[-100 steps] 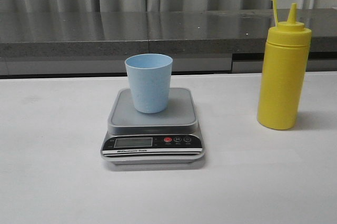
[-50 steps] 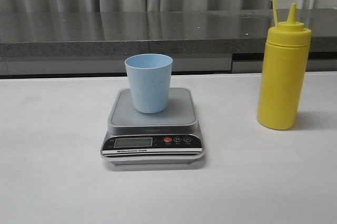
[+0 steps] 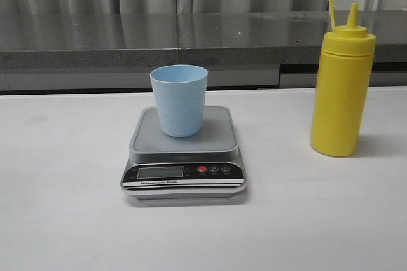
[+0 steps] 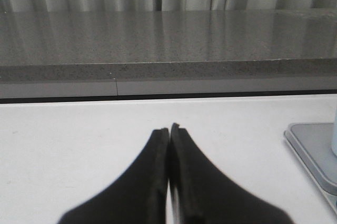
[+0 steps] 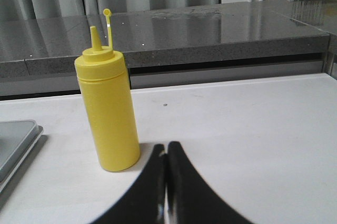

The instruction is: Pour seasoning into cup on scale with both arms

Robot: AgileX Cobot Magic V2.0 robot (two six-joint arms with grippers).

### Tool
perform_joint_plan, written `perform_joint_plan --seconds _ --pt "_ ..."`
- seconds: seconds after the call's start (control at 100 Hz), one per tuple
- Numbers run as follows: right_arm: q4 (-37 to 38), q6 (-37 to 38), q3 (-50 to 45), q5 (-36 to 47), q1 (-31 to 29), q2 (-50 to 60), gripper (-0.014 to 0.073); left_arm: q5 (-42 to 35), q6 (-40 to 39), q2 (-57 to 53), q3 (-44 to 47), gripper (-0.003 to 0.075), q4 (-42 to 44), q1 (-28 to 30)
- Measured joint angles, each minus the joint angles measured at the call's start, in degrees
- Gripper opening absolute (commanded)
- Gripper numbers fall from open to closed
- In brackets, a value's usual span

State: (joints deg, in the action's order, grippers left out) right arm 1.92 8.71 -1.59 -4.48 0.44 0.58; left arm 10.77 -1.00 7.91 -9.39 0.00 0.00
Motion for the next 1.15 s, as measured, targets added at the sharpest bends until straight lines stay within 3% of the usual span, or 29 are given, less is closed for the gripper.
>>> perform_joint_plan --seconds 0.25,0.46,1.15 --pt "0.0 0.0 0.0 -0.2 0.0 0.0 -0.0061 -1.6 1.0 -8.2 9.4 -0.002 -0.6 1.6" --pt "0.0 0.0 0.0 -0.2 0.0 0.0 -0.0061 -5.3 1.0 -8.2 9.5 -0.002 -1.5 1.7" --pt "0.0 0.0 0.0 -0.2 0.0 0.0 -0.0061 -5.9 1.0 -8.2 9.5 -0.002 -1.9 1.7"
